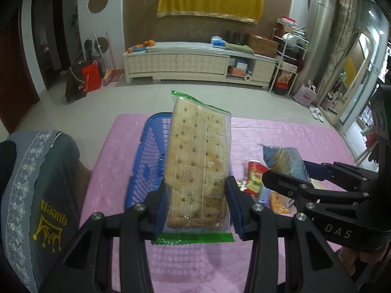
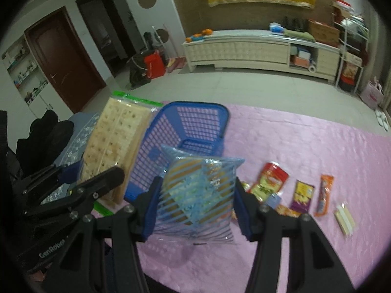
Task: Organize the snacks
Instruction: 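Carry the cracker pack and blue bag over the blue basket, then open both grippers to drop the items into the basket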
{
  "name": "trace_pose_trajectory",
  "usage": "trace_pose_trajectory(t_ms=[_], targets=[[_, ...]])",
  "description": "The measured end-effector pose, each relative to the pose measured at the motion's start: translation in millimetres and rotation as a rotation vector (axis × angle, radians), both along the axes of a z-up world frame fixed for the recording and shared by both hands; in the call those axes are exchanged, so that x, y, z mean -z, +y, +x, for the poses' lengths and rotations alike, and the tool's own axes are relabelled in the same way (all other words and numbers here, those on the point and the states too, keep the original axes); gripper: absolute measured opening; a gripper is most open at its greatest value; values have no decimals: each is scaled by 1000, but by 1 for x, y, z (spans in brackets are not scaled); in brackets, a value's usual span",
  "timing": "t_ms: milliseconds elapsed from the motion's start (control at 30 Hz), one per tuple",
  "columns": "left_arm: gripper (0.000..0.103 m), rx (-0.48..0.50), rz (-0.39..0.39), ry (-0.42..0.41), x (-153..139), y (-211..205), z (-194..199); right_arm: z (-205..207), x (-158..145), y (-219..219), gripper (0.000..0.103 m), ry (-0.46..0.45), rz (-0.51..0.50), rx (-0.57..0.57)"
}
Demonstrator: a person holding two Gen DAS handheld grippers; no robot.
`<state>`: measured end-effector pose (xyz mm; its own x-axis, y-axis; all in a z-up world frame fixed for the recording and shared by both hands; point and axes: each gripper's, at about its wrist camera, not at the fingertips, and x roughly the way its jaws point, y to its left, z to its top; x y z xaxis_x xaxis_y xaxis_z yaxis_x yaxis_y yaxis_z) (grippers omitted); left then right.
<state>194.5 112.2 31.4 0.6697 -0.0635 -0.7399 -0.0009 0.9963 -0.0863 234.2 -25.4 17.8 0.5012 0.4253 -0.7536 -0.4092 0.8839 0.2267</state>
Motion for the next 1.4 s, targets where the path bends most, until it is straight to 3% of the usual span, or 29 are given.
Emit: trace_pose_trajectory(t_ms=[200,533,733,1033,1133,1200,1233,1300,1400], targets=[[41,-10,7,48,22,29,39,35,18,33,59,34,-19,-14],[41,-17,-17,143,61,40,84,87,52,63,59,72,-79,-87],[42,-26,-52,177,72,43,95,98,62,73,59,86,-119,-120],[42,-4,-22,192,80,44,107,112,71,81,59,104,-148,-113],[49,-20,-1,180,78,45,109,115,73,83,60,109,-154,-114],[65,-28,-3,170,76,49,107,118,75,83,62,122,-157,-113],[67,-34,3,162,75,52,105,119,75,83,63,126,-148,-117],[76,-49,17,144,71,57,101,120,72,84,72,109,-143,-122],[81,-64,15,130,64,60,90,112,65,77,86,72,-148,-88]])
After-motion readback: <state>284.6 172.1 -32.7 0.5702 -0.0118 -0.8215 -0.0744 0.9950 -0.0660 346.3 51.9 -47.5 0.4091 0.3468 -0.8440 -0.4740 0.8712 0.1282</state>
